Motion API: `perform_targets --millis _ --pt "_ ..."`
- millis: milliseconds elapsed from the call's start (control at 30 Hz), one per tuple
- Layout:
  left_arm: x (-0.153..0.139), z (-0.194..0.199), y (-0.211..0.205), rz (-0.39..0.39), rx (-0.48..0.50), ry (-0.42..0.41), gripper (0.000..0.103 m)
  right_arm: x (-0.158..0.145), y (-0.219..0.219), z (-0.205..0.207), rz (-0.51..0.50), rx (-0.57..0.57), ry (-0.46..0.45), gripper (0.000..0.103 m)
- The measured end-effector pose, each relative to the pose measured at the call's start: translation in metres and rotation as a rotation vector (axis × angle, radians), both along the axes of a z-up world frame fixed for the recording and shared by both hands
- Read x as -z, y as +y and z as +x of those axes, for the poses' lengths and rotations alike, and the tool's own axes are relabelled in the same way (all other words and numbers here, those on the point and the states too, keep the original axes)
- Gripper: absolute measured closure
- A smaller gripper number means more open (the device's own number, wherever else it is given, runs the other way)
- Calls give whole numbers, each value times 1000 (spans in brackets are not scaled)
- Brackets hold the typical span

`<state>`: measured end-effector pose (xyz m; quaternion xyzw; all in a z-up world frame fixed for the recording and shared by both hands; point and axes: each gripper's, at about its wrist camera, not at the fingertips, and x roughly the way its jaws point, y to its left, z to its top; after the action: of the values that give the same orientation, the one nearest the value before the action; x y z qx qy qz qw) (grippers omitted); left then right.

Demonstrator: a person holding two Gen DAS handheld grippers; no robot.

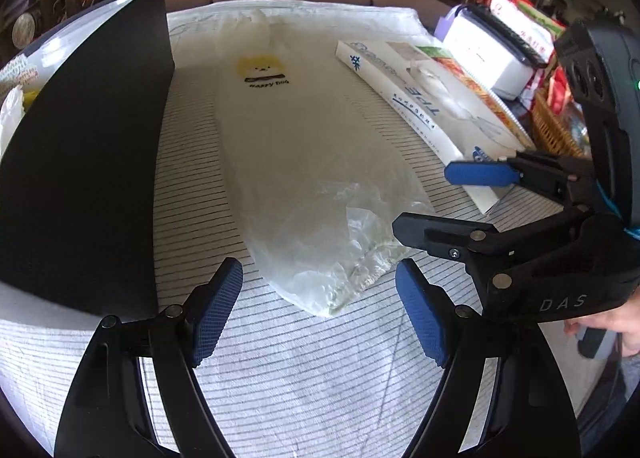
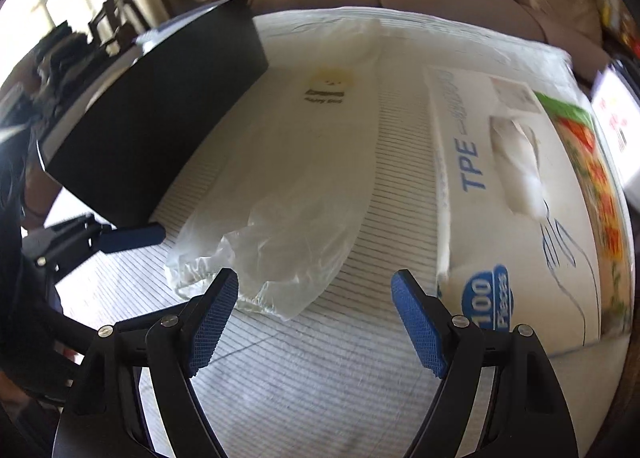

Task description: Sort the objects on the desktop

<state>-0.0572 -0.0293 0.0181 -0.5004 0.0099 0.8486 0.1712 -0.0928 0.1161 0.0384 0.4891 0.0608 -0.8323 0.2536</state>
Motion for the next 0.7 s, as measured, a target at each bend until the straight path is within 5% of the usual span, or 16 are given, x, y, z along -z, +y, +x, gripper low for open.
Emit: perform_targets --millis 333,367,400,467,500,700 --pt "11 -11 2 8 17 -30 29 13 -2 -16 39 -46 -6 25" --pt "12 -12 2 20 22 -38 30 13 -3 -17 23 -53 -17 34" --pt "13 -13 2 32 29 -45 34 14 -3 -18 -10 -63 -37 50" --pt "12 -14 2 25 40 -43 57 15 -4 -18 -43 -65 -61 59" --pt "11 -15 0 32 45 -52 59 15 -4 -17 -60 -65 -67 65" --pt "0 -3 -5 64 77 -70 77 11 6 -11 -214 -34 -153 70"
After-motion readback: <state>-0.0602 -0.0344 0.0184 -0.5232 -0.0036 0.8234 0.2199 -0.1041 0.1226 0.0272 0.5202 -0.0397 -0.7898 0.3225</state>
